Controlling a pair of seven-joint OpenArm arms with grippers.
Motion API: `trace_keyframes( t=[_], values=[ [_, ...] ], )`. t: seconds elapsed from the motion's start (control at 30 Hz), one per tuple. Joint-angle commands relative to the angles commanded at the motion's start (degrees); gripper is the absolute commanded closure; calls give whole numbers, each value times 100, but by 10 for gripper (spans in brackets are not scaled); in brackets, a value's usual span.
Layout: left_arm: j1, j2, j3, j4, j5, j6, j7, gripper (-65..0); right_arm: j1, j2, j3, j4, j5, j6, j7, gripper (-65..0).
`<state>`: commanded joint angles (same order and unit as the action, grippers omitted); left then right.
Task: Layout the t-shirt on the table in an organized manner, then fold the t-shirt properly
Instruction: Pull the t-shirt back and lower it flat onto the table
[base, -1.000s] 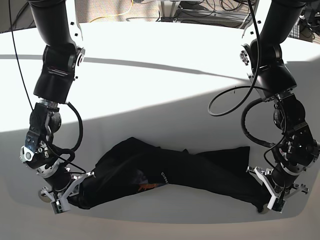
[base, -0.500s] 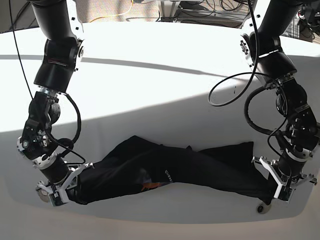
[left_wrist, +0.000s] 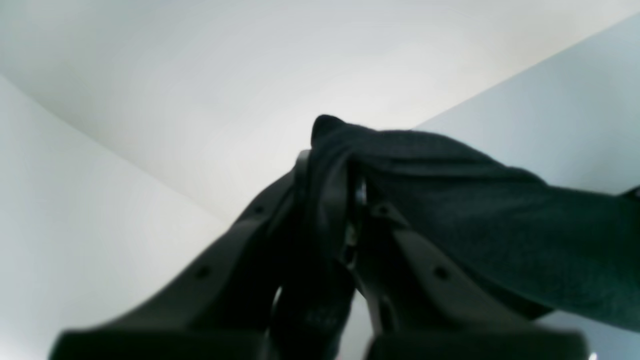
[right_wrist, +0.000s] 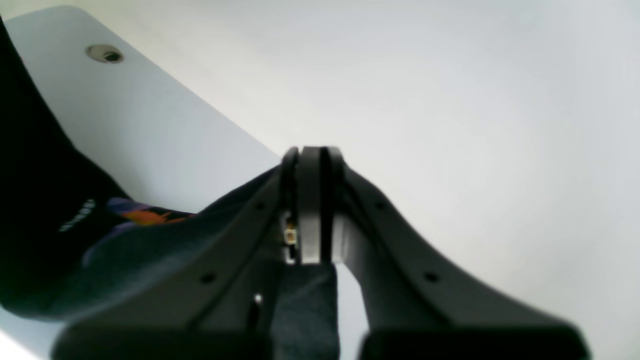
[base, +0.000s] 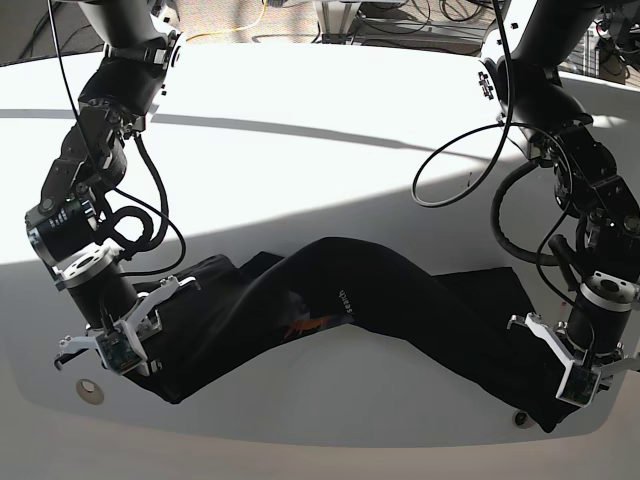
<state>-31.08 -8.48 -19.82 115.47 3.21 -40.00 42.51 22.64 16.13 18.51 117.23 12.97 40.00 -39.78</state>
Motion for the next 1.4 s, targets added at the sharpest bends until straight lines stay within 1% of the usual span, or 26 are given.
trace_keyframes(
  t=[0.03,0.13,0.2,0.23,0.27,0.3,0.37,0.43,0.5,0.57,0.7,0.87,1.0,1.03,1.07,1.2,1.33,1.4],
  values=[
    [-220,-105,-79,-26,0,0,0,-1,141,70,35,-18,9,0,0,0],
    [-800,-246,-132,-193,9,0,0,-3,703,158,18,-105,-9,0,-53,0],
    [-1081,-264,-123,-281,9,0,0,-3,1037,176,-26,-220,-35,0,-88,0],
    [-1266,-264,-123,-316,35,0,18,-3,1354,211,-114,-325,-35,0,-193,0],
    [-1319,-264,-123,-334,35,0,26,-3,1442,237,-149,-369,-35,0,-229,0],
    [-1433,-264,-123,-360,44,0,114,-4,1662,316,-237,-466,-44,0,-360,0],
    [-1486,-246,-88,-457,44,0,316,-4,1864,343,-378,-642,-44,0,-536,0],
    [-1468,-246,44,-571,44,0,545,-4,1960,290,-519,-853,-44,0,-668,0],
    [-1292,-229,70,-633,44,0,624,-4,1916,202,-571,-932,-44,0,-703,0],
    [-1002,-229,70,-651,44,0,624,-4,1732,132,-580,-967,-53,0,-738,0],
    [-246,-220,70,-659,44,0,624,-3,1073,70,-571,-941,-53,0,-747,0],
    [791,-264,44,-615,26,0,624,-1,167,53,-571,-519,-53,0,-747,0],
    [1477,-343,-264,-607,26,0,624,-1,-501,53,-563,-334,-53,-13,-747,0],
    [1600,-343,-343,-607,26,0,624,-1,-677,53,-536,-325,-53,-75,-738,0],
    [1714,-343,-413,-607,26,0,624,-1,-818,53,-457,-316,-44,-119,-738,0],
    [2057,-343,-642,-642,35,0,633,-1,-1301,-62,-185,-325,-18,-180,-730,0],
    [2453,-325,-844,-633,26,0,651,-1,-1758,-308,88,-316,-44,-180,-747,0],
    [2629,-255,-905,-615,26,0,659,-1,-1996,-396,229,-308,-44,-180,-756,0]
  ],
)
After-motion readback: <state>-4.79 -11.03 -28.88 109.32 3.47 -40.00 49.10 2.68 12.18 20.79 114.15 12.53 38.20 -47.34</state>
